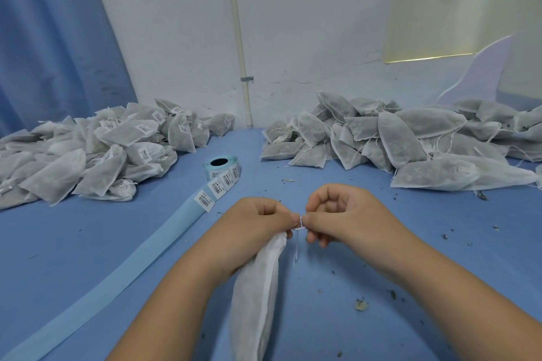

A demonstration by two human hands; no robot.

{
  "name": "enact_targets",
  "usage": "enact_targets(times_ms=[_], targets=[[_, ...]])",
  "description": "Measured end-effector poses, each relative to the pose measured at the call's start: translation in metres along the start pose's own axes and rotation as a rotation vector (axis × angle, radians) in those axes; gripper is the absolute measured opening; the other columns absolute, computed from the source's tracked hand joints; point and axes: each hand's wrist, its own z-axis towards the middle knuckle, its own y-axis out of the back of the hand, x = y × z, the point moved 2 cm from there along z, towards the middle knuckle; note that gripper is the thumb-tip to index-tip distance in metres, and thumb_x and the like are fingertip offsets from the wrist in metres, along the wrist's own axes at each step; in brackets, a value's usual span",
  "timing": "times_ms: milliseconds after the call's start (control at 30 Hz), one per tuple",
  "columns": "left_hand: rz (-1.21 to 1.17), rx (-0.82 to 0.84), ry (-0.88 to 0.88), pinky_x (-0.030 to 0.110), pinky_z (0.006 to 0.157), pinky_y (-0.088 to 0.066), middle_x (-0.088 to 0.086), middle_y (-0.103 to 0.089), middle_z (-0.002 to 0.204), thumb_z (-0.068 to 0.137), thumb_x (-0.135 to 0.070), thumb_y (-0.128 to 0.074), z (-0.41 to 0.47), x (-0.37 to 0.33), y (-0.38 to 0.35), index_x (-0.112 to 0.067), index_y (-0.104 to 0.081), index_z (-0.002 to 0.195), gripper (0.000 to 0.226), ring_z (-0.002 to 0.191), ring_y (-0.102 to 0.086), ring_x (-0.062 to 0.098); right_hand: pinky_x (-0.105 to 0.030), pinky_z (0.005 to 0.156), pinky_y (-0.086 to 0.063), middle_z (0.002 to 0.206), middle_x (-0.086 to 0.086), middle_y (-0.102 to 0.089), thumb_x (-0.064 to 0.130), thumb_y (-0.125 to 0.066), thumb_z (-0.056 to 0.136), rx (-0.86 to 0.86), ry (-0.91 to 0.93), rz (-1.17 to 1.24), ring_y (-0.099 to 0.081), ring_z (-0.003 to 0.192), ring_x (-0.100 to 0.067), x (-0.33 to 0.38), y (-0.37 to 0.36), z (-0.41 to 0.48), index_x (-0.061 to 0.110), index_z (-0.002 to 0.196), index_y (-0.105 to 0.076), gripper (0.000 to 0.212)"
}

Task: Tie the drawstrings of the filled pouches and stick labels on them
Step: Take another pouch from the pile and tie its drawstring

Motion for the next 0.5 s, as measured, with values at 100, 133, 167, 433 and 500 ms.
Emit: enact_targets(times_ms=[100, 133, 167, 433, 500], targets=[[0.052, -0.036, -0.017, 0.026, 0.059, -0.037, -0.009, -0.065, 0.064, 0.084, -0.034, -0.071, 0.0012, -0.0004, -0.0034, -0.025, -0.068, 0.063, 0.023, 0.051, -0.049, 0.009, -0.021, 0.056, -0.049, 0.063, 0.000, -0.068, 0.005, -0.067, 0.081, -0.055, 0.042, -0.128, -0.064, 0.060, -0.013, -0.0011, 0.0017, 0.0003, 0.014, 0.088, -0.066, 0.012], [0.082, -0.054, -0.027, 0.025, 0.059, -0.038, -0.011, -0.066, 0.066, 0.088, -0.032, -0.069, 0.0019, 0.0002, -0.0044, -0.025, -0.068, 0.064, 0.025, 0.051, -0.050, 0.007, -0.020, 0.056, -0.048, 0.061, 0.003, -0.067, 0.006, -0.067, 0.080, -0.081, 0.070, -0.217, -0.062, 0.058, -0.012, -0.0019, 0.0015, 0.0002, 0.019, 0.086, -0.068, 0.015], [0.113, -0.070, -0.034, 0.023, 0.057, -0.038, -0.013, -0.067, 0.066, 0.090, -0.031, -0.067, 0.0021, 0.0005, -0.0051, -0.025, -0.067, 0.063, 0.027, 0.050, -0.050, 0.004, -0.019, 0.055, -0.047, 0.060, 0.007, -0.066, 0.006, -0.067, 0.079, -0.100, 0.102, -0.293, -0.060, 0.056, -0.010, -0.0022, 0.0010, -0.0002, 0.022, 0.082, -0.070, 0.017], [0.255, -0.199, -0.127, 0.019, 0.043, -0.035, 0.010, -0.067, 0.076, 0.086, -0.033, -0.068, 0.0053, 0.0024, -0.0042, -0.022, -0.064, 0.064, 0.025, 0.049, -0.044, 0.014, -0.010, 0.048, -0.038, 0.058, 0.008, -0.063, 0.018, -0.065, 0.084, -0.072, 0.158, -0.546, -0.051, 0.047, 0.001, -0.0039, -0.0019, -0.0011, 0.021, 0.069, -0.071, 0.017], [0.257, -0.224, -0.150, 0.019, 0.041, -0.033, 0.009, -0.066, 0.073, 0.087, -0.032, -0.068, 0.0061, 0.0033, -0.0039, -0.022, -0.064, 0.067, 0.022, 0.045, -0.042, 0.014, -0.011, 0.048, -0.039, 0.054, 0.008, -0.062, 0.021, -0.063, 0.087, -0.034, 0.095, -0.478, -0.054, 0.047, 0.002, -0.0041, -0.0012, -0.0010, 0.018, 0.070, -0.069, 0.018]])
